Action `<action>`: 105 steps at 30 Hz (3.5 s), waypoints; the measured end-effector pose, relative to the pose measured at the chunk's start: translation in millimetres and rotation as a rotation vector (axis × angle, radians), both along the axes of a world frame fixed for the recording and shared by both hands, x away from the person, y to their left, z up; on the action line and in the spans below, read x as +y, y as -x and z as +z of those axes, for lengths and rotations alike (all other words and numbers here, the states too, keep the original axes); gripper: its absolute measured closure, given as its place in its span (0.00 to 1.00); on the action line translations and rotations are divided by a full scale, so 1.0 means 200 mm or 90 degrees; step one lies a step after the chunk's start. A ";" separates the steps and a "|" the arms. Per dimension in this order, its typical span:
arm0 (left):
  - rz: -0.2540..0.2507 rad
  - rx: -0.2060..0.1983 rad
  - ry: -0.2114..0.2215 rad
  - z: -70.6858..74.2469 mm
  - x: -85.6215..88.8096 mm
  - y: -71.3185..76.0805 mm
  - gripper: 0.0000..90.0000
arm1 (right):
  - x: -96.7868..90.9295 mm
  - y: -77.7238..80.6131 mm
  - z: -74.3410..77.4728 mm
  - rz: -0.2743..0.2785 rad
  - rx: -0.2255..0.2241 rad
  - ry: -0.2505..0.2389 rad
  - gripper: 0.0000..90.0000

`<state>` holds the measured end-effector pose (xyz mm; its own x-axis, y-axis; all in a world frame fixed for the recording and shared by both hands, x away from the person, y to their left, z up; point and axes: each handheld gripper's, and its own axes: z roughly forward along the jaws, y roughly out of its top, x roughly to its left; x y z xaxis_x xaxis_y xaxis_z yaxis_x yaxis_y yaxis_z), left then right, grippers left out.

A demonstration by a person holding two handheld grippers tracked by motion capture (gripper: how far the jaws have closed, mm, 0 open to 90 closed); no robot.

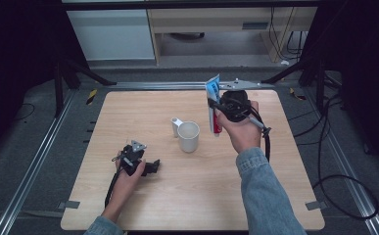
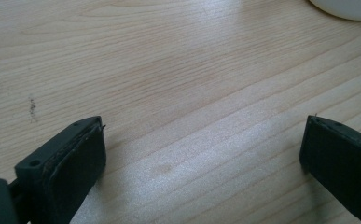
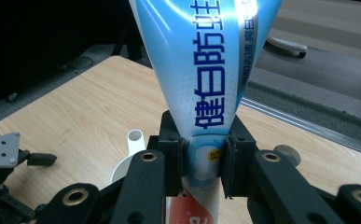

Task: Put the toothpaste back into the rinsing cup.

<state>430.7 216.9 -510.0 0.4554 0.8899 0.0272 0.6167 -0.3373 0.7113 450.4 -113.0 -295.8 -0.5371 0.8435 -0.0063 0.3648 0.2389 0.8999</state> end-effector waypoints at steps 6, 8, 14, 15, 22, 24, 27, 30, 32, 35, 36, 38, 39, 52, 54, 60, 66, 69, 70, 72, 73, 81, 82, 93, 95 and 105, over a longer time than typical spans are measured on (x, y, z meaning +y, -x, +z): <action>0.000 0.000 0.000 0.00 0.00 0.00 0.00 | 0.01 0.00 0.02 0.003 -0.008 -0.017 0.81; 0.000 0.000 0.000 0.00 0.00 0.00 0.00 | 0.01 0.00 0.03 0.004 -0.008 -0.022 0.81; 0.000 0.001 0.000 0.00 0.00 0.00 0.00 | 0.05 -0.01 0.04 0.013 -0.015 -0.027 0.81; 0.000 0.001 0.001 0.00 0.00 0.00 0.00 | 0.06 -0.01 0.04 0.015 -0.014 -0.028 0.81; 0.000 0.001 0.000 0.00 0.00 0.00 0.00 | 0.13 -0.04 0.01 0.029 -0.021 -0.049 0.81; -0.001 0.001 0.000 0.00 0.00 0.00 0.00 | 0.16 -0.04 0.01 0.028 -0.025 -0.052 0.81; 0.000 0.000 0.003 0.00 0.00 0.00 0.00 | 0.18 -0.05 0.01 0.023 -0.035 -0.059 0.81; 0.001 0.001 0.003 0.00 0.00 0.00 0.00 | 0.19 -0.05 0.01 0.016 -0.046 -0.070 0.81; 0.000 0.001 0.003 0.00 0.00 0.00 0.00 | 0.20 -0.05 0.01 0.017 -0.052 -0.068 0.81; 0.001 0.000 0.003 0.00 0.00 0.00 0.00 | 0.20 -0.05 0.00 0.019 -0.051 -0.068 0.81; 0.001 0.001 0.003 0.00 0.00 0.00 0.00 | 0.20 -0.05 0.00 0.020 -0.054 -0.068 0.81; 0.000 0.001 0.003 0.00 0.00 -0.01 0.00 | 0.20 -0.04 0.00 0.018 -0.058 -0.070 0.81; 0.000 0.000 0.004 0.00 0.00 -0.01 0.00 | 0.20 -0.05 0.00 0.020 -0.059 -0.071 0.81; -0.001 -0.001 0.005 0.00 0.00 -0.01 0.00 | 0.23 -0.07 -0.04 0.022 -0.059 -0.078 0.81; -0.001 -0.001 0.005 0.00 0.00 -0.01 0.00 | 0.24 -0.08 -0.06 0.024 -0.058 -0.079 0.81; -0.002 0.000 0.003 0.00 0.00 -0.01 0.00 | 0.27 -0.11 -0.12 0.018 -0.055 -0.088 0.81; -0.004 0.000 0.002 0.00 0.00 -0.01 0.00 | 0.31 -0.15 -0.22 0.004 -0.045 -0.100 0.81; -0.004 0.000 0.002 0.00 0.00 -0.01 0.00 | 0.31 -0.16 -0.23 0.004 -0.041 -0.099 0.81; -0.005 0.000 0.002 0.00 0.00 -0.01 0.00 | 0.31 -0.16 -0.25 0.001 -0.038 -0.098 0.81; -0.005 0.000 0.002 0.00 0.00 -0.01 0.00 | 0.31 -0.17 -0.26 -0.001 -0.036 -0.099 0.81; -0.005 0.001 0.002 0.00 0.00 -0.01 0.00 | 0.31 -0.17 -0.27 -0.002 -0.034 -0.099 0.81; -0.004 0.001 0.004 0.00 0.00 -0.01 0.00 | 0.31 -0.18 -0.33 -0.007 -0.017 -0.100 0.81; -0.004 0.001 0.003 0.00 0.00 -0.01 0.00 | 0.31 -0.18 -0.34 -0.007 -0.015 -0.099 0.81; -0.006 0.002 0.002 0.00 0.00 -0.01 0.00 | 0.31 -0.20 -0.43 -0.017 0.008 -0.113 0.81; -0.006 0.002 0.002 0.00 0.00 -0.01 0.00 | 0.30 -0.20 -0.44 -0.020 0.010 -0.115 0.81; -0.007 0.002 0.002 0.00 0.00 -0.01 0.00 | 0.30 -0.22 -0.48 -0.028 0.023 -0.119 0.81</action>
<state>432.7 216.8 -510.1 0.4653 0.8848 0.0238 0.6149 -0.3425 0.7104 494.4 -53.7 -392.2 -0.4970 0.8506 0.1716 0.4035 0.0515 0.9135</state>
